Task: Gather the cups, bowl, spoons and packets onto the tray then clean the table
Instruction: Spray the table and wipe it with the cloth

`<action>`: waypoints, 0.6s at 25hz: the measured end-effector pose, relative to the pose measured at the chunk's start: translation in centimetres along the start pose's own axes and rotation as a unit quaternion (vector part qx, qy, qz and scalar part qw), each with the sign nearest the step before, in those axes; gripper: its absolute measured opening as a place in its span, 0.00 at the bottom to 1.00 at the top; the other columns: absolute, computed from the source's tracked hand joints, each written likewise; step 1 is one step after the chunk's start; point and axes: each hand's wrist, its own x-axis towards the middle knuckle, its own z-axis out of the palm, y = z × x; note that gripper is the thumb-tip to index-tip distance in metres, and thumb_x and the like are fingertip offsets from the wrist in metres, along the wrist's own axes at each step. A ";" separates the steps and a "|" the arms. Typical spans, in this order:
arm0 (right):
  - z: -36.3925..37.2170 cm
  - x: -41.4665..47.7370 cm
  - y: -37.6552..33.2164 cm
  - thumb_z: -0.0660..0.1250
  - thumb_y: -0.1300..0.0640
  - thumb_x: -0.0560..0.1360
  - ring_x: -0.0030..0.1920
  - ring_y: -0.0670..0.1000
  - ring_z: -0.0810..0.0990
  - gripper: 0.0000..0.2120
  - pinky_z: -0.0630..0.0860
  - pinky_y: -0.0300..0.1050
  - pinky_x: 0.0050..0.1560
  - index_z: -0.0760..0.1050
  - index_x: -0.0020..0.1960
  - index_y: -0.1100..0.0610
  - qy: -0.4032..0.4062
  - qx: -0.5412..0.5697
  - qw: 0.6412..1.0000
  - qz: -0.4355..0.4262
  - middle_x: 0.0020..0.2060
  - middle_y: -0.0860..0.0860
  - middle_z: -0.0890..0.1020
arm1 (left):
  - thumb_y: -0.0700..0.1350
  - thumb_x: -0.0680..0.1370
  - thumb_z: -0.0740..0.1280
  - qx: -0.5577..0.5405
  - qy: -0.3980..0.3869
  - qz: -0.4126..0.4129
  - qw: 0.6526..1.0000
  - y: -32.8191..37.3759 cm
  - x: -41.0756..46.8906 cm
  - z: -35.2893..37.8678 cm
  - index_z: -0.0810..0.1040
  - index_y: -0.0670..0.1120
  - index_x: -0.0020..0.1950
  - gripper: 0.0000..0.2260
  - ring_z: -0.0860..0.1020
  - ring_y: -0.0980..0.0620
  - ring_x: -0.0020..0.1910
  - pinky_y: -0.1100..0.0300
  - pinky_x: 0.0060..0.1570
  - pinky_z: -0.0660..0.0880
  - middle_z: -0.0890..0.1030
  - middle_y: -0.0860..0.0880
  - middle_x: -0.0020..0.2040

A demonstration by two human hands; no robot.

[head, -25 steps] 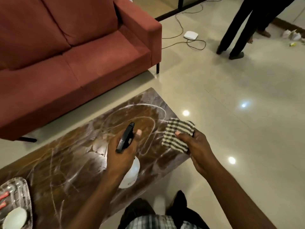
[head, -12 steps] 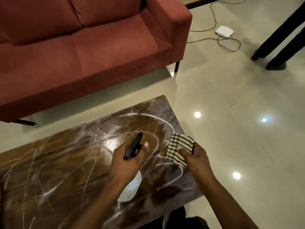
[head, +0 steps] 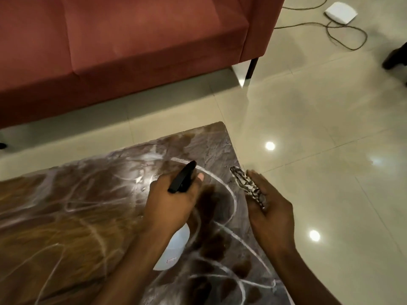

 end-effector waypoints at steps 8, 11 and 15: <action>4.7 11.8 -0.2 0.69 0.70 0.76 0.81 0.51 0.70 0.32 0.66 0.52 0.82 0.76 0.77 0.49 0.019 -0.053 0.996 -0.074 0.76 0.48 0.78 | 0.66 0.76 0.72 0.008 -0.016 -0.047 0.999 -1.7 1.8 2.1 0.77 0.49 0.33 0.23 0.66 0.54 0.19 0.63 0.24 0.64 0.71 0.48 0.23; 8.1 17.1 -1.8 0.67 0.70 0.78 0.84 0.56 0.63 0.33 0.57 0.50 0.84 0.72 0.80 0.49 -0.077 -0.191 0.968 -0.141 0.81 0.51 0.71 | 0.66 0.76 0.72 -0.010 -0.024 -0.072 0.997 -2.5 0.9 1.4 0.76 0.51 0.34 0.22 0.70 0.48 0.20 0.54 0.24 0.71 0.74 0.51 0.24; 10.9 14.9 -0.6 0.58 0.57 0.81 0.87 0.59 0.52 0.32 0.55 0.64 0.85 0.61 0.85 0.50 -0.231 -0.350 0.875 -0.241 0.86 0.52 0.60 | 0.66 0.76 0.72 -0.014 -0.029 -0.081 0.996 -2.7 0.7 0.4 0.85 0.52 0.44 0.18 0.79 0.45 0.26 0.41 0.33 0.81 0.82 0.49 0.30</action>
